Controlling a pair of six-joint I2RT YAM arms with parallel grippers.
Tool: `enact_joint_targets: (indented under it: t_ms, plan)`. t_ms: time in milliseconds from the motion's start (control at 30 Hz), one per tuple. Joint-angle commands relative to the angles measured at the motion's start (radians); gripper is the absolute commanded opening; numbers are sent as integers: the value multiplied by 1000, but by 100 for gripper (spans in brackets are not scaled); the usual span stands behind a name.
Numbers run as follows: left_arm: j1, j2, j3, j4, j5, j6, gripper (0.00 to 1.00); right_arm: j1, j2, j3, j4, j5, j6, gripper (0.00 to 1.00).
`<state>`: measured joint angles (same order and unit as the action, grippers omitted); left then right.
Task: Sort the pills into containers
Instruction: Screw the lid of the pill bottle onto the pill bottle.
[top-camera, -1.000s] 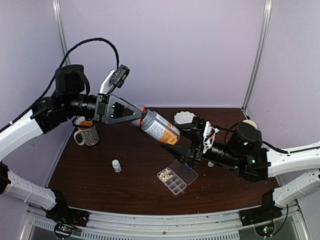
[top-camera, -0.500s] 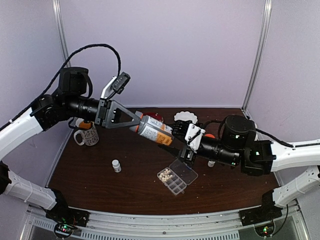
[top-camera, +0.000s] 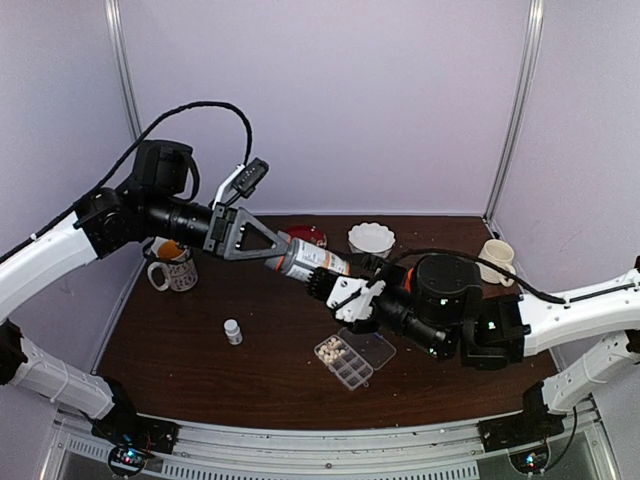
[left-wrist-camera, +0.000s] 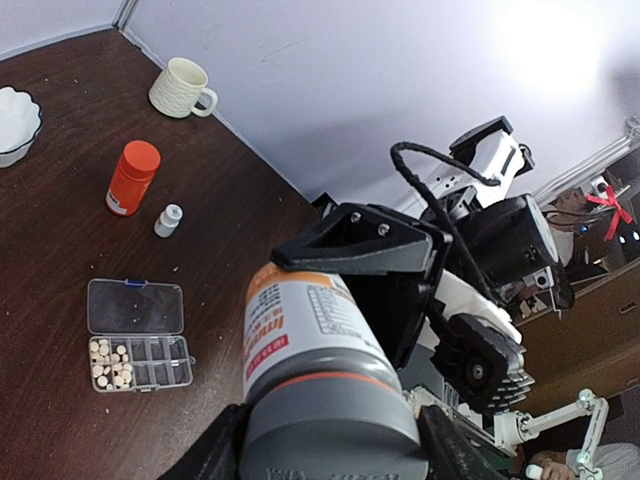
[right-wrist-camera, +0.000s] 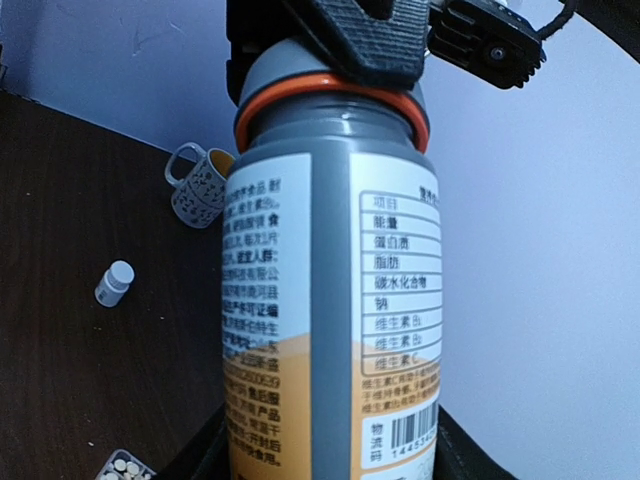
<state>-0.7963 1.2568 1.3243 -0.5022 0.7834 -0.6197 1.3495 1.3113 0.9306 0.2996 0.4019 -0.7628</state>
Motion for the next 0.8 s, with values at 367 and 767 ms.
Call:
enact_joint_targets:
  t_ms: [367,767]
  plan:
    - [-13,74,25,-14,-157,-40,3,119,85,48,258,298,-271,0]
    - [-19,76,-44,239,106,5,3,-5,-84,94,-97,-337,224,0]
